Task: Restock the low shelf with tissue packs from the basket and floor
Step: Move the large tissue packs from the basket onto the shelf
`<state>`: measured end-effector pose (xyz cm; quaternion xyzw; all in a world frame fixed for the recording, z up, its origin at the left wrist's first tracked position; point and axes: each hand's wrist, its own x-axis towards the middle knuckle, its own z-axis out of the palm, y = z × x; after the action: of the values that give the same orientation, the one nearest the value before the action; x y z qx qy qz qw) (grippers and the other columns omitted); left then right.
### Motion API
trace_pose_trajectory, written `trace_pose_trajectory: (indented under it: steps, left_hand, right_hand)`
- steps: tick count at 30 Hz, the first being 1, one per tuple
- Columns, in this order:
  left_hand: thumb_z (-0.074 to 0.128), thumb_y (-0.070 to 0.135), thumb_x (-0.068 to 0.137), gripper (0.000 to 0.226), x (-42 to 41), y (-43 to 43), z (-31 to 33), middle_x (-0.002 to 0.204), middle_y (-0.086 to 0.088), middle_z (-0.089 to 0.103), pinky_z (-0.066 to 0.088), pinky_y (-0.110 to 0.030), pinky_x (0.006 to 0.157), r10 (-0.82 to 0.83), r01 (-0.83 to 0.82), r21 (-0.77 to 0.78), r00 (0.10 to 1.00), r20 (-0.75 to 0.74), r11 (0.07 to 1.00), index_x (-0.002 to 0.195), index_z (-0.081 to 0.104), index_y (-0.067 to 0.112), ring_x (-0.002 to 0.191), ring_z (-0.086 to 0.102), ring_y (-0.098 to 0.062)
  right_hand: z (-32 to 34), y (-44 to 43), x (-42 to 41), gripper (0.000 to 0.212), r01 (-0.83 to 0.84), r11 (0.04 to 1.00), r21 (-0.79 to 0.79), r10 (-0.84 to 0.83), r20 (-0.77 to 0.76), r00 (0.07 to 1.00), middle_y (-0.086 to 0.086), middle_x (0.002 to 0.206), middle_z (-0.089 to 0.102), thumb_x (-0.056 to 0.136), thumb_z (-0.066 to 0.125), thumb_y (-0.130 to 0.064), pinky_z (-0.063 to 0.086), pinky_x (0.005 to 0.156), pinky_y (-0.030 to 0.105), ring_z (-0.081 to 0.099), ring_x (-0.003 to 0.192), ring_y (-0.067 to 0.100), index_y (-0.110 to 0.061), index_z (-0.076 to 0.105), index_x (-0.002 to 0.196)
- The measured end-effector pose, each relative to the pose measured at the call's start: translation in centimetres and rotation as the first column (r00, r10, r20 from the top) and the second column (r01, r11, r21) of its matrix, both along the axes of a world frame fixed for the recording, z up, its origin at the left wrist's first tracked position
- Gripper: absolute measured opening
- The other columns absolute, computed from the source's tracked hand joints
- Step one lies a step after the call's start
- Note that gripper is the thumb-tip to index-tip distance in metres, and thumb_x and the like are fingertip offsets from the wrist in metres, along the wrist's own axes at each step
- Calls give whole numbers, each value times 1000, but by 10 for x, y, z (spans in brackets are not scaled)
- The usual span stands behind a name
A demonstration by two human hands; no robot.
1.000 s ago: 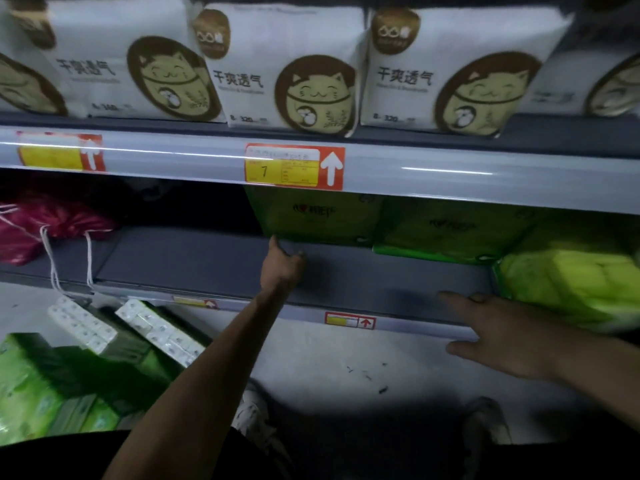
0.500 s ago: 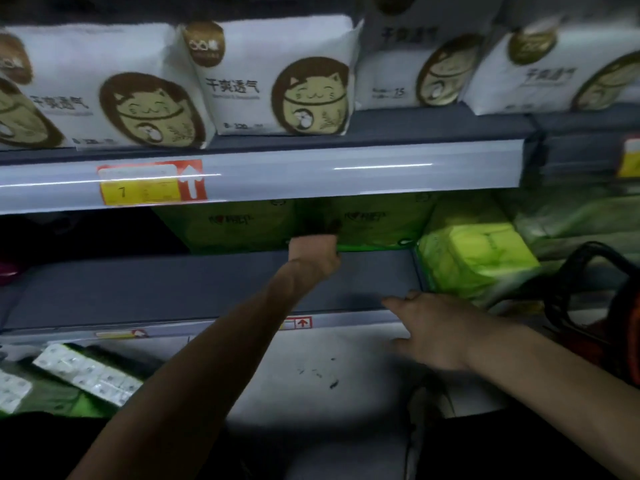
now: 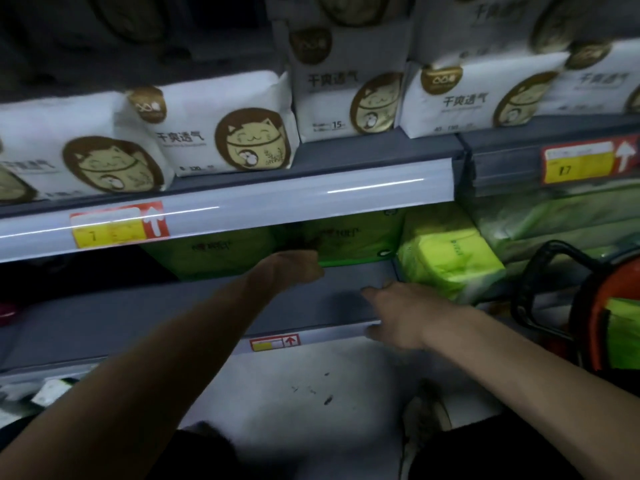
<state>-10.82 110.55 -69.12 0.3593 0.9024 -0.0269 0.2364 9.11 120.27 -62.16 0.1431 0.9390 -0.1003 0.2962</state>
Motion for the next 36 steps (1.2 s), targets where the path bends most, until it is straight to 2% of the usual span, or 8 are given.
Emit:
trace_pose_trajectory:
  steps: [2, 8, 10, 16, 21, 25, 30, 36]
  left_hand:
    - [55, 35, 102, 60, 6, -4, 16, 157, -14, 46, 39, -35, 115, 2, 1, -36, 997, 77, 999, 158, 40, 16, 142, 46, -33]
    - [55, 53, 97, 81, 22, -29, 23, 154, -12, 51, 41, -43, 114, -36, 37, 15, 995, -94, 999, 165, 18, 29, 139, 50, -34]
    - [58, 54, 94, 81, 30, -31, 17, 150, -13, 53, 39, -49, 113, -15, 18, 25, 992, -122, 1000, 162, 23, 25, 135, 51, -37]
    - [65, 51, 88, 88, 37, -25, -17, 158, -9, 40, 27, -60, 119, 59, -53, 66, 994, -91, 996, 161, 22, 27, 145, 35, -38]
    - [60, 54, 90, 68, 32, -7, -12, 146, -11, 55, 26, -61, 118, 201, -199, 43, 979, -29, 979, 147, 46, 20, 139, 44, -35]
    - [61, 53, 89, 75, 40, -5, -12, 155, -13, 44, 24, -62, 119, 142, -141, 36, 989, -28, 989, 152, 36, 22, 144, 36, -39]
    - [60, 59, 88, 89, 54, -25, -10, 157, -14, 35, 24, -62, 119, 60, -49, 89, 990, -126, 995, 159, 18, 26, 146, 29, -39]
    - [53, 69, 91, 103, 82, -69, 6, 173, -10, -7, 15, -67, 122, 9, 2, 114, 995, -99, 993, 162, -14, 37, 159, -4, -38]
  right_hand:
    - [-1, 8, -13, 62, 37, 999, 22, -37, -36, 999, 14, 151, 42, 96, 59, -48, 47, 105, 41, 49, 136, 34, -23, 39, 150]
    - [-14, 34, -51, 84, 147, 988, 52, -138, -144, 980, 12, 170, 12, 97, 58, -49, 28, 122, 52, 10, 155, 41, -29, 10, 163]
    - [-24, 38, -58, 89, 161, 984, 71, -149, -149, 978, 10, 172, -1, 97, 57, -46, 23, 124, 53, -1, 157, 40, -33, 0, 164]
    - [-51, 44, -71, 91, 186, 980, 72, -180, -80, 980, 5, 172, -11, 95, 60, -39, 19, 126, 51, -7, 158, 37, -34, 2, 164]
    - [-68, 50, -75, 93, 156, 983, 95, -150, -71, 986, 4, 168, -28, 95, 62, -37, 19, 126, 52, -14, 158, 32, -39, -1, 163]
    - [-68, 48, -70, 92, 138, 981, 134, -126, -90, 988, 6, 167, -29, 95, 62, -34, 20, 126, 51, -13, 157, 36, -39, 0, 163]
    - [-55, 36, -54, 92, 135, 982, 132, -120, -121, 985, 8, 171, -14, 95, 60, -37, 20, 125, 51, -4, 157, 39, -35, -1, 163]
    - [-40, 14, -16, 100, 139, 986, 96, -134, -56, 989, 10, 169, -24, 95, 63, -45, 19, 126, 52, -16, 156, 37, -37, -11, 162]
